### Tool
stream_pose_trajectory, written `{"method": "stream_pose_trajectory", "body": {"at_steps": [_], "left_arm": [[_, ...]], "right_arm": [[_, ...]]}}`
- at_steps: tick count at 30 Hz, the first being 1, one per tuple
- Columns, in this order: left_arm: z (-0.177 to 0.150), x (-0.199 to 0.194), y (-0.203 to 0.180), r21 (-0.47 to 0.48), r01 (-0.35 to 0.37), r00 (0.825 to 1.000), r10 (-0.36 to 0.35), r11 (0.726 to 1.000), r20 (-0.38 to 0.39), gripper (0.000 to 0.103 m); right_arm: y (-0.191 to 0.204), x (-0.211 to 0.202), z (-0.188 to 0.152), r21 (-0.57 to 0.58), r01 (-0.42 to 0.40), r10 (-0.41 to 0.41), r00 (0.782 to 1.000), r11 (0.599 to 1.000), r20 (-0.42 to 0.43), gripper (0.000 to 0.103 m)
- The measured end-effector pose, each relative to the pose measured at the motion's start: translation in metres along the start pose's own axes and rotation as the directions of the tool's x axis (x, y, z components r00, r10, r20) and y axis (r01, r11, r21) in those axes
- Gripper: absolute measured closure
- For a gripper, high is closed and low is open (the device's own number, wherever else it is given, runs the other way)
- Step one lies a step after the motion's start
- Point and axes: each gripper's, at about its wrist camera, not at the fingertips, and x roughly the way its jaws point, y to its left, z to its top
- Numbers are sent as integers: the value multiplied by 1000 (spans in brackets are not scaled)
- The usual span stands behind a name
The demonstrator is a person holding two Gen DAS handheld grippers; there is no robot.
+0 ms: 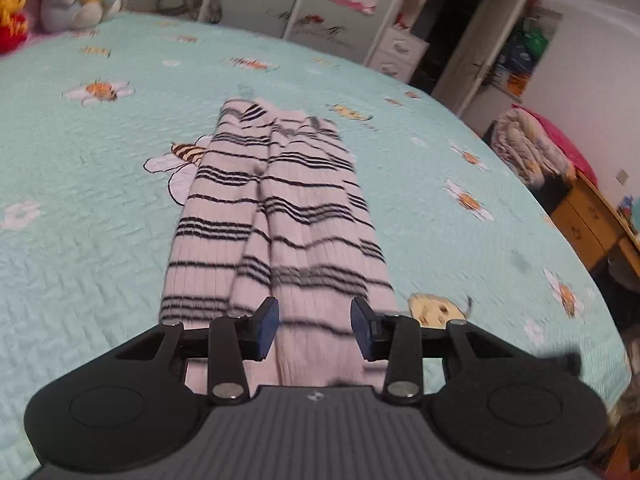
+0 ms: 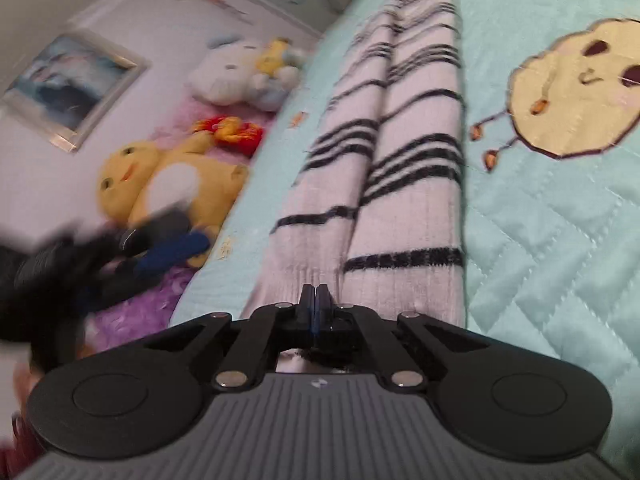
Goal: Fold clothes
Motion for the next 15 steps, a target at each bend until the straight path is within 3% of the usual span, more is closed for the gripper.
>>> {"method": "stream_pose_trajectory", "body": {"at_steps": [2,7,15], "left_arm": [[15,26,10,-38,9,999,-10,999,-34,62],[41,89,37,-135,-46,995,33,990,-90,65],[66,118,41,-149,-51,996,38,988,-84,65]], "right_arm": [[1,1,-1,-23,2,-2,1000,1000,5,103],[-2,2,1,-22,-19,19,1000,1000,6,103],[-7,1,-3,-4,-51,51,999,999,5,103]]}}
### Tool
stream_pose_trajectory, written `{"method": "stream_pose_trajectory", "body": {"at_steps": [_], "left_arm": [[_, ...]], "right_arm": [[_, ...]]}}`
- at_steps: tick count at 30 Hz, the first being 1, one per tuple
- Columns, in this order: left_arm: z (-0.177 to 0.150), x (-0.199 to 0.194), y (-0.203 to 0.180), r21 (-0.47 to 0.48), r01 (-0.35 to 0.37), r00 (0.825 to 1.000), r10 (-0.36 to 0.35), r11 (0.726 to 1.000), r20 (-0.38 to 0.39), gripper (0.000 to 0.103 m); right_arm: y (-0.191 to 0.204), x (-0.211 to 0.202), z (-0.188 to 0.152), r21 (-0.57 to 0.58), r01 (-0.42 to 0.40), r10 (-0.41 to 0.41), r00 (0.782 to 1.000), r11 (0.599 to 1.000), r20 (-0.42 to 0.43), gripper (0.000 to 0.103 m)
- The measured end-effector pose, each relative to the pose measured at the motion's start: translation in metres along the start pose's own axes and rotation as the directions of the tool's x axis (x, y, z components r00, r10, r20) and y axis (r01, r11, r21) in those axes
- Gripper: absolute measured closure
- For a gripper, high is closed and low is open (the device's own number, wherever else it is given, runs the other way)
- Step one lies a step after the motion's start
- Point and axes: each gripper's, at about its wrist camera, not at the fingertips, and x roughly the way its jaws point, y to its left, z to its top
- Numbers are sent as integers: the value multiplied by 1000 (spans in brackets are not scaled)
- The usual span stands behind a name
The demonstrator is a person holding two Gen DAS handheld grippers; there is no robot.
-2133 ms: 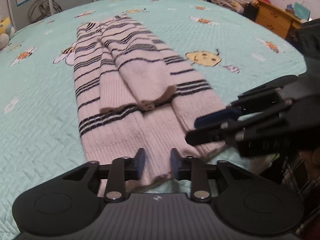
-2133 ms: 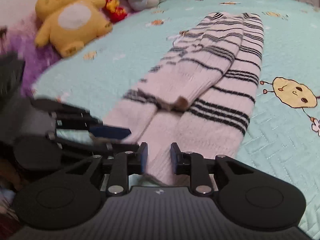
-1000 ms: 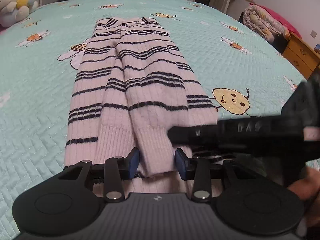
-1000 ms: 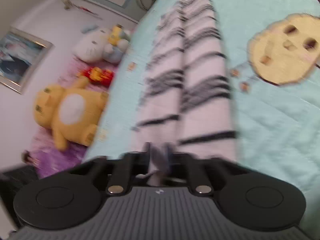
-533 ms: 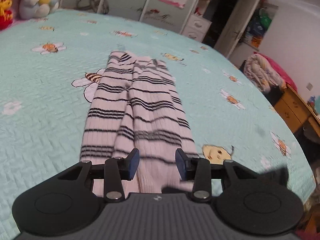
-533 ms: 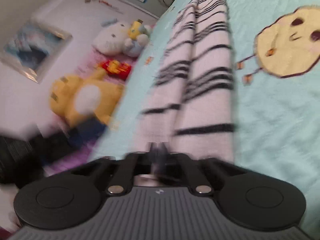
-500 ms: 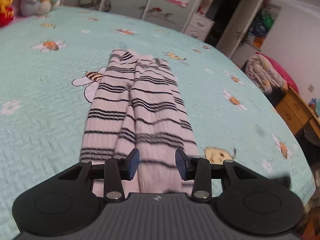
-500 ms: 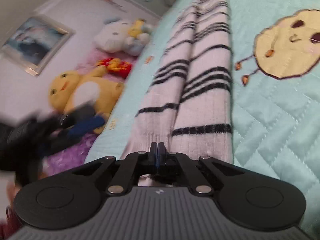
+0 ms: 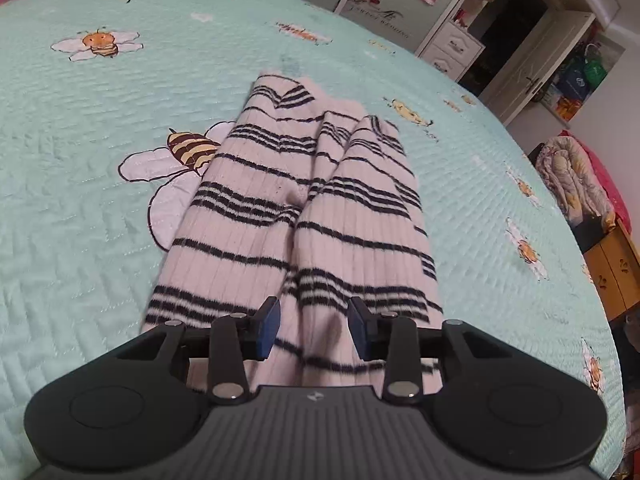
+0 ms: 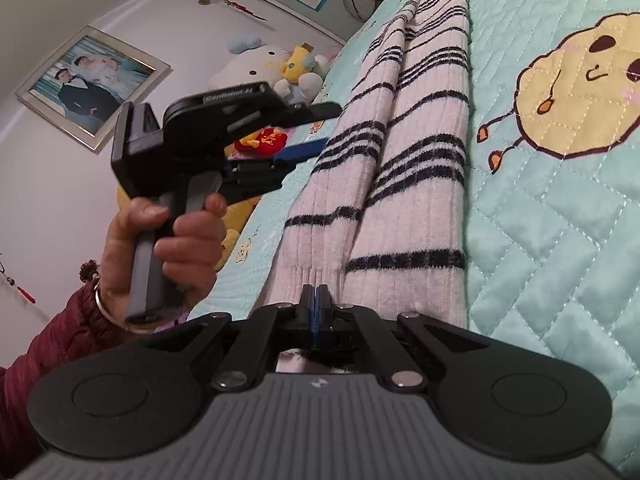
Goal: Fold clothes
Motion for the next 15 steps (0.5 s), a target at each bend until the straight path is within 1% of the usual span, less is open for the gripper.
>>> {"method": "stream_pose_trajectory", "body": {"at_steps": [3,5,7,9,11,14,15], "left_arm": [[5,11,0,-12,-3,1000,2,1000,-29,65],[7,10,1,-35,-1,1000,0,999,-17,65],[8,2,1,-47,17,1000,-16,999,13,65],[9,3,-1,-42,34,999,-34,999,5,65],[9,6,-3,-22,31,999,-31,999,-9,65],[10,6,-3,-26,-2,1000,2,1000,19,66],[10,0,-4,-27,-1,999,2,1000,44,68]], "right_arm": [[-3,-4,-5,4,-7,7,1000,1000,1,103],[-3,-3,-6,5,-10,10,1000,1000,1,103],[-3,-4,-7,5,-11,11,1000,1000,2,103],[-4,-4,-7,7,-14,14,1000,1000,2,103],[-9,-9,-9,8,-14,14,1000,1000,2,103],[-10,-12,-10,6,-14,14,1000,1000,2,103],[-9,-11,-10,6,-14,14,1000,1000,1,103]]}}
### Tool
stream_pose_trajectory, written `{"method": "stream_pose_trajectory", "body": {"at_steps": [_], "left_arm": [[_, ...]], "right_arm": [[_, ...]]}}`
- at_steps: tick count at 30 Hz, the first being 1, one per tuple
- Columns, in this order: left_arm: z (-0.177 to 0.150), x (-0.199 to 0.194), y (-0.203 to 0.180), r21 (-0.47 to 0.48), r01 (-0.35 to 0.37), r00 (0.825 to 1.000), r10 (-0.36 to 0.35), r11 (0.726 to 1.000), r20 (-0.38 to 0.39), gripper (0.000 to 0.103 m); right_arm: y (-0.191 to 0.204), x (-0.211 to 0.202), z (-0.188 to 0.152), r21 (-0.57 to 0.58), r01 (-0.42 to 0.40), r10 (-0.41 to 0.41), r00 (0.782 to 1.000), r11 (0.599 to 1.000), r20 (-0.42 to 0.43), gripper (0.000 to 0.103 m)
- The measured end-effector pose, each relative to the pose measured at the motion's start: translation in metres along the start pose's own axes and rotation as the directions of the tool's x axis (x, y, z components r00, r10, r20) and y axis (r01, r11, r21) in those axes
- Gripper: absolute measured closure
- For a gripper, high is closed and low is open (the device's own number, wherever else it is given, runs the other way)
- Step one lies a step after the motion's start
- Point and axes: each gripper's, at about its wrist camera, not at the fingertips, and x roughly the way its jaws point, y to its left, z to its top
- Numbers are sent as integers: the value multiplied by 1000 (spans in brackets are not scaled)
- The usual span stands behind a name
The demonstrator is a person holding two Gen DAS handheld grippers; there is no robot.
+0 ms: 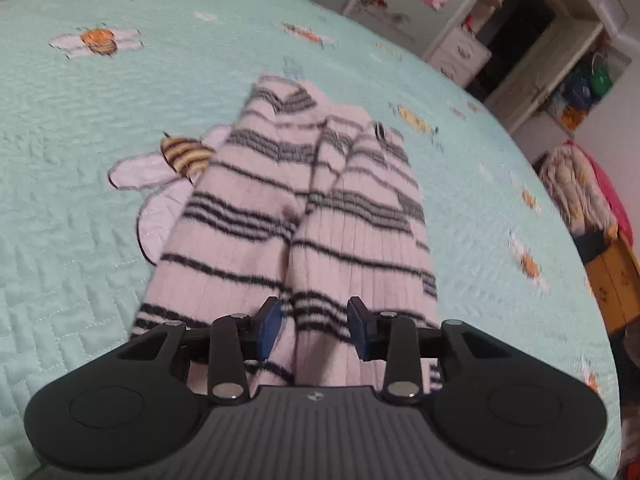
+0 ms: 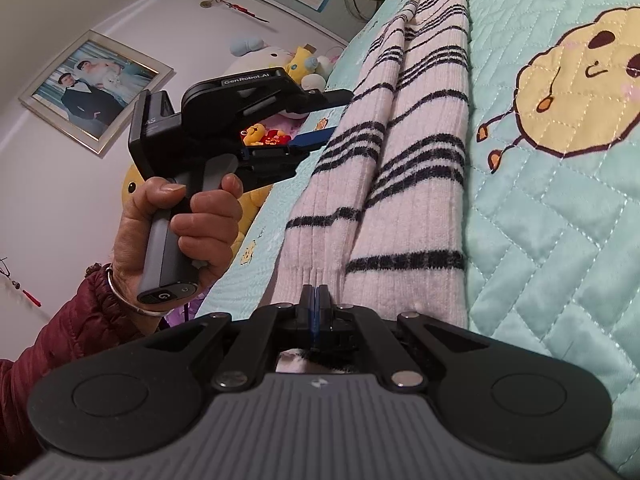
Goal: Fold clothes
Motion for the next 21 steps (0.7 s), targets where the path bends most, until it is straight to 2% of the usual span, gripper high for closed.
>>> {"method": "stream_pose_trajectory", "body": {"at_steps": [4,10,15,18,21], "left_arm": [[2,-16,-5,5,24,999,-24,1000,41,68],[-12,7,-2,3,-21,998,21,1000,-56,68],[-7,16,6,-50,11,998,-14,999,-61,69],[-2,17,-1,-16,46,997,-47,999,-61,101],[2,6,-19,113,-1,1000,-1,994,18,101]], "right_arm": [[1,2,0,0,1,-1,1000,1000,0,103],[2,2,0,-1,2,-2,1000,1000,-1,103],[2,1,1,-3,2,-2,1000,1000,-1,103],[2,1,0,-2,1,-1,1000,1000,-1,103],[2,1,-1,-2,0,0,1000,1000,-1,103]]}}
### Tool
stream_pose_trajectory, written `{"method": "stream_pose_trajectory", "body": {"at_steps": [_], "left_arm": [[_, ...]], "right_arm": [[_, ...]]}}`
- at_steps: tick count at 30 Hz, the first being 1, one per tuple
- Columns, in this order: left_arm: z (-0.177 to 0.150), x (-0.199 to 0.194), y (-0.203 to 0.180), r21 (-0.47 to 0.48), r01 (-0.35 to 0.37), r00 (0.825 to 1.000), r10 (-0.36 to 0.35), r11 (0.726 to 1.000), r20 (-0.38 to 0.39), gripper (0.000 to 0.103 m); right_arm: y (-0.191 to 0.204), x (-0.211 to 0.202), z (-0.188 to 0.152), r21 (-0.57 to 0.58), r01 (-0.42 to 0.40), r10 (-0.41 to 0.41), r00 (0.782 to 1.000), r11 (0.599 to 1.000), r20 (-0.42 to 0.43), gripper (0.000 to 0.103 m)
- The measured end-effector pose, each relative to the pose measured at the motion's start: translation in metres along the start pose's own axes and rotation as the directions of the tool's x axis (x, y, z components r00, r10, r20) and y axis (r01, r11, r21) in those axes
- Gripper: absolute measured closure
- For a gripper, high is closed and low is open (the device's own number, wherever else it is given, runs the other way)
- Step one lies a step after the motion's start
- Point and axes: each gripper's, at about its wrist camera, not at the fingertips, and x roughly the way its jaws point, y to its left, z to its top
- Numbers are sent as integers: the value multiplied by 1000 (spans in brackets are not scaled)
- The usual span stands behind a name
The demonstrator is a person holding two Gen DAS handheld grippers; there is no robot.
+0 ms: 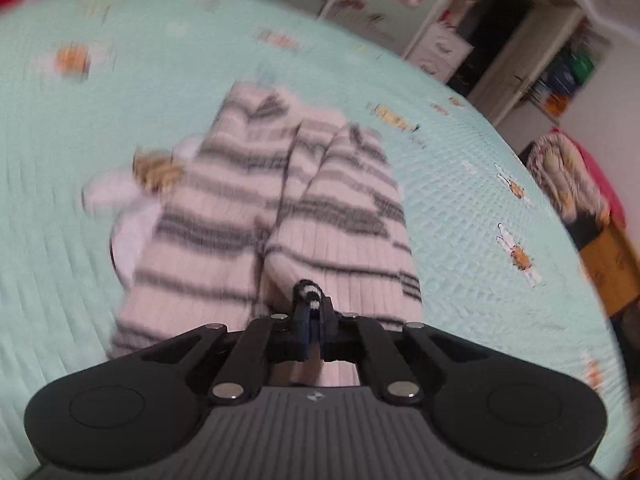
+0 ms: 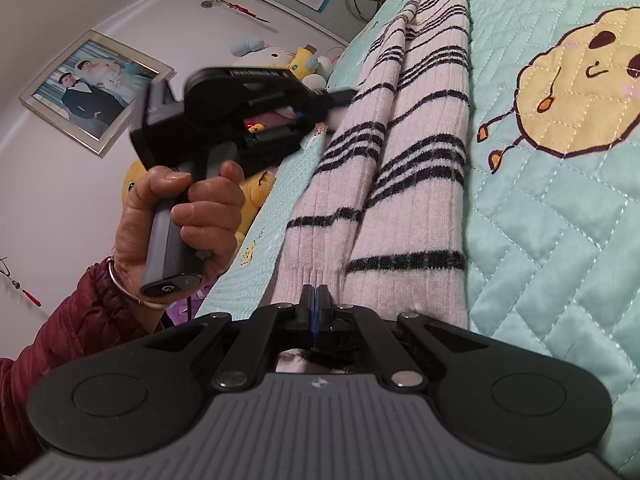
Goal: Fold clothes
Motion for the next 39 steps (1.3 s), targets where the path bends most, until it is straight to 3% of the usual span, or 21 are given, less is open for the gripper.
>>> {"method": "stream_pose_trajectory", "body": {"at_steps": [5,8,10,13,14,16,18,19,21,24,27,30,32,33,35,39], "left_arm": [[-4,19,-5,147,-111,992,118,983,-40,100],[-10,17,-3,156,-97,993,106,983,-50,88],[-8,10,-2,125,-95,994,100,988,-33,71],[-4,-10,-6,89,-109,994,107,990,32,54],[-3,-19,-8,72,-114,992,109,991,68,53],[-4,-36,-7,23,-36,993,34,999,117,52],[-10,-37,-8,14,65,995,-66,998,72,52],[-16,-29,-9,24,79,997,-79,997,16,52],[-31,-6,-12,67,36,994,-29,997,-105,57],[-42,-6,-18,111,-2,997,11,994,-79,57],[-42,-24,-33,129,11,998,-3,992,-61,58],[-55,-36,-49,200,33,997,-17,979,-82,50],[-73,-19,-49,238,9,984,34,971,-177,49],[-80,-14,-47,256,-6,983,53,967,-178,48],[-83,-21,-43,240,1,988,35,971,-148,48],[-74,-46,-28,95,54,994,-44,994,-103,49]], "right_arm": [[0,0,-1,0,1,-1,1000,1000,1,103],[0,0,0,-1,2,-2,1000,1000,1,103],[0,0,0,-1,3,-3,1000,1000,1,103],[0,0,0,-2,4,-4,1000,1000,1,103],[0,0,0,-1,3,-3,1000,1000,1,103],[-1,0,0,-1,3,-3,1000,1000,1,103],[-1,1,0,0,2,-2,1000,1000,1,103],[-2,1,0,1,2,-2,1000,1000,1,103],[-2,1,0,2,1,-1,1000,1000,1,103],[-2,1,0,2,1,-1,1000,1000,1,103],[-2,1,0,4,-1,1,1000,1000,1,103],[-2,1,-1,4,-1,1,1000,1000,1,103],[-1,1,-1,0,4,-4,1000,1000,1,103],[0,1,-1,-2,7,-7,1000,1000,1,103],[3,1,-1,-7,15,-15,1000,1000,3,103],[6,-1,-1,-1,29,-29,1000,1000,10,103]]}}
